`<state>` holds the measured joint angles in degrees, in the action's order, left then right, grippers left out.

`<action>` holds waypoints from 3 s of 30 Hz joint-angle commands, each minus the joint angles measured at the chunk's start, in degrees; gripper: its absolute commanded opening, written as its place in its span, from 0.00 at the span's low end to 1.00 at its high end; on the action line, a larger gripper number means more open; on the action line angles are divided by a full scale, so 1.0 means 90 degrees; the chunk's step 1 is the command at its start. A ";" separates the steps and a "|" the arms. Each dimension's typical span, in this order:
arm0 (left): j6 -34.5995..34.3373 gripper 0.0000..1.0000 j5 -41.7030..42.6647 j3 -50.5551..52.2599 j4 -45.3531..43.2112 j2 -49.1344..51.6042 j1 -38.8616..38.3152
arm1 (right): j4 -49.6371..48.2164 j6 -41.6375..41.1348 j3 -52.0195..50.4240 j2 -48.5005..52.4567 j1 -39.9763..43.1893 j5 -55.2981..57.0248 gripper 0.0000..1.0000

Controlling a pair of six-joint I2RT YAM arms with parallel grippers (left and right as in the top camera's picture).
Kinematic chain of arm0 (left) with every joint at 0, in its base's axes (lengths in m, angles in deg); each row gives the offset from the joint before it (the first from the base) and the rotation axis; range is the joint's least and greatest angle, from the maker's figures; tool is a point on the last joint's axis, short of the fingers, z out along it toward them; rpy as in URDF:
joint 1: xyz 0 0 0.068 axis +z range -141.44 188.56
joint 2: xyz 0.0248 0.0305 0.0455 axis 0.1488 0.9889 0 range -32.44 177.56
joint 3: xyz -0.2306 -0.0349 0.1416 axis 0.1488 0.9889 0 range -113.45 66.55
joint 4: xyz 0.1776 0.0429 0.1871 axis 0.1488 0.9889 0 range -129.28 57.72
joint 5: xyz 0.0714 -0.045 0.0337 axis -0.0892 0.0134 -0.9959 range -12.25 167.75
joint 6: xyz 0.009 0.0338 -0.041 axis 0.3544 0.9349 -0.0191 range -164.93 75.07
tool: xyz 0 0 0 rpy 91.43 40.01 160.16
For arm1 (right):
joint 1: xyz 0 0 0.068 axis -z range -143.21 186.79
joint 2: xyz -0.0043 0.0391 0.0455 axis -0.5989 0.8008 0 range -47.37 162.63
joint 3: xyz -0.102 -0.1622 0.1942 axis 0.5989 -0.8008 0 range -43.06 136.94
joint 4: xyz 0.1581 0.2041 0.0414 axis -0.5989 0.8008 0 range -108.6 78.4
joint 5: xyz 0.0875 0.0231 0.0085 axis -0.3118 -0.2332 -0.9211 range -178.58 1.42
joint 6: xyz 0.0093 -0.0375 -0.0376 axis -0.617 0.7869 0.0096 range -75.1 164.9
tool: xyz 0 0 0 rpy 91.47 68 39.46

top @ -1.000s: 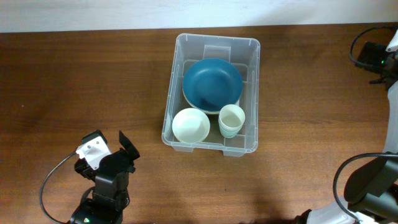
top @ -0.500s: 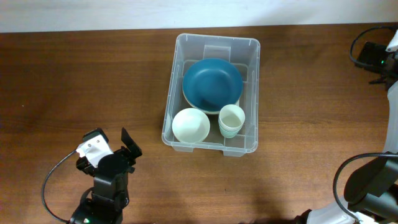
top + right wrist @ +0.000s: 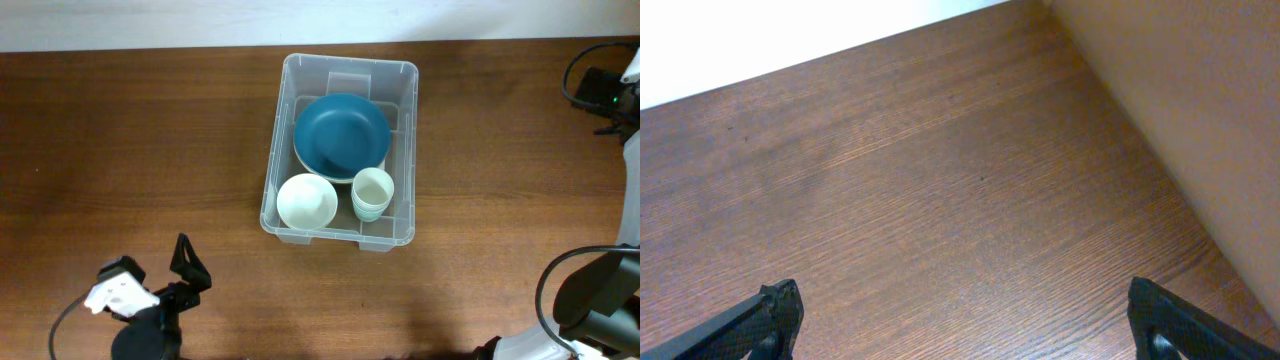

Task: Pack container

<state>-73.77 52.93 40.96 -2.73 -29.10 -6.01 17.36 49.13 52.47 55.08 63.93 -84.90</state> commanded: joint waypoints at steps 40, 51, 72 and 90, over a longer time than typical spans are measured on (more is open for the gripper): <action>0.2599 1.00 0.2118 0.2781 -0.3606 -0.0338 0.0835 | -0.0012 -0.0068 0.0032 0.0017 0.0029 0.0075 0.99; 0.2596 1.00 0.2118 0.2781 -0.3604 -0.0338 0.1124 | -0.0012 -0.0068 0.0032 0.0017 0.0029 0.0075 0.99; 0.2596 1.00 0.2118 0.2781 -0.3604 -0.0338 0.1124 | -0.0012 -0.0068 0.0032 0.0017 0.0029 0.0075 0.99; 0.2596 1.00 0.2118 0.2781 -0.3604 -0.0338 0.1124 | -0.0007 -0.0068 0.0017 0.0029 0.0015 0.0075 0.99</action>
<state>-51.35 71.40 65.64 -35.21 -31.81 3.83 17.36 49.18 52.47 55.06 63.93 -84.90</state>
